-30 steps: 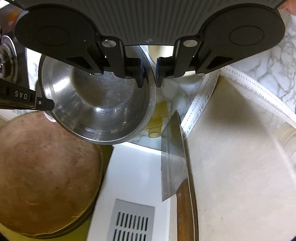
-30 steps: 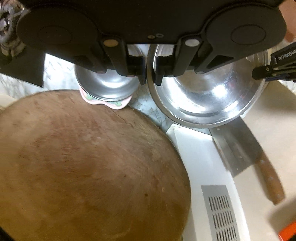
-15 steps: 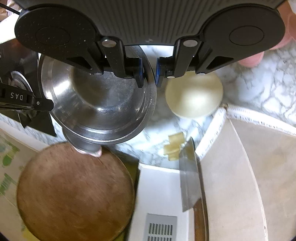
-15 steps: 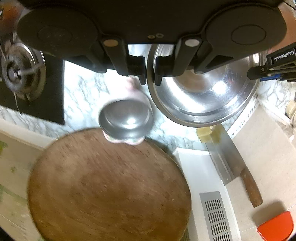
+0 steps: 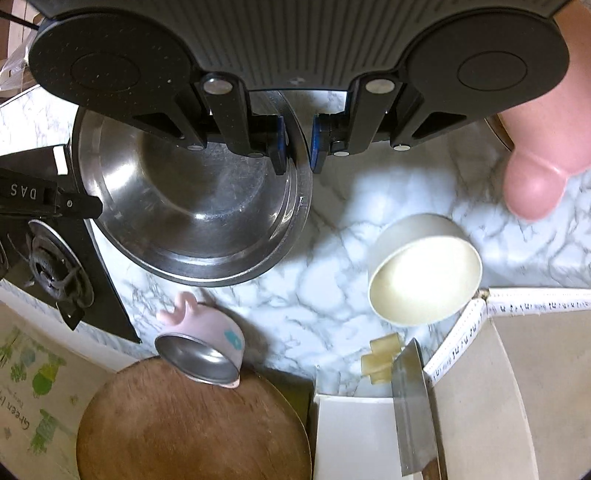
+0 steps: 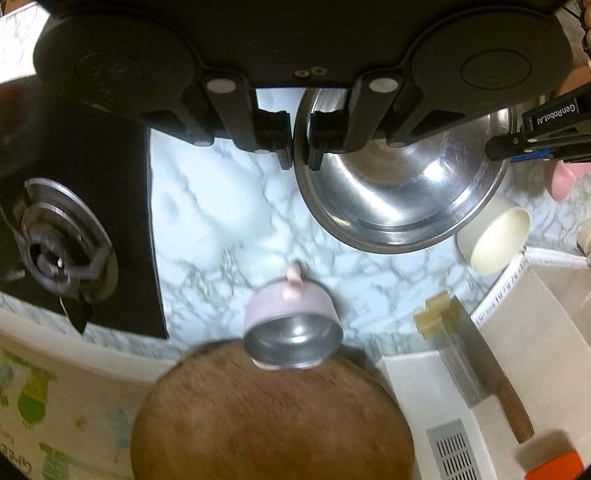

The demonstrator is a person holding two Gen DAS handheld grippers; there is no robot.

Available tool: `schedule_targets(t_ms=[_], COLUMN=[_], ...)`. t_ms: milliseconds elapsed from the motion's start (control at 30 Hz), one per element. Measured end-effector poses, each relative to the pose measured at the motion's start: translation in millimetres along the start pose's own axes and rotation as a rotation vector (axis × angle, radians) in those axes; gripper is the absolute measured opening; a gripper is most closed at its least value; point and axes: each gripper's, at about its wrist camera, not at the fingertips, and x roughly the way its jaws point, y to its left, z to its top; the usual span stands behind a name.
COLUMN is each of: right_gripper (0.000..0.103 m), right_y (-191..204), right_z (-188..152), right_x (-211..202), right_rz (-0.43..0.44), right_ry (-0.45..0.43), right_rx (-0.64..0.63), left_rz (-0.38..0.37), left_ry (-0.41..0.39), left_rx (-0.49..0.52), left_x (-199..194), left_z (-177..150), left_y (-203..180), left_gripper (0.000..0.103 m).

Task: Organize plates and bowls
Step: 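Carry the steel bowl over and lower it onto the pink bear plate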

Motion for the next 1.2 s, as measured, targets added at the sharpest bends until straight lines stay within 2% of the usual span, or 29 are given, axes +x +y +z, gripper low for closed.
schedule_targets(t_ms=[267,700,900,1200], right_gripper=[0.009,0.01,0.016,0.021], right_y=[-2,-2,-1,2], right_z=[-24,-28,-27,-22], right_x=[13,21,22,13], right_rz=[0.0,-0.005,0.007,0.007], right_ry=[0.027,0.04,0.053,0.03], right_rx=[0.021,0.016,0.002,-0.028], left_rz=[0.002,0.001,-0.041,-0.065], left_ry=[0.014,0.01,0.032,0.011], left_rx=[0.024,0.023,0.002,0.01], left_x=[15,20,20,11], left_z=[-14,-15,-14,-13], left_y=[2,3,10,15], left_gripper=[0.012,0.012,0.012,0.012])
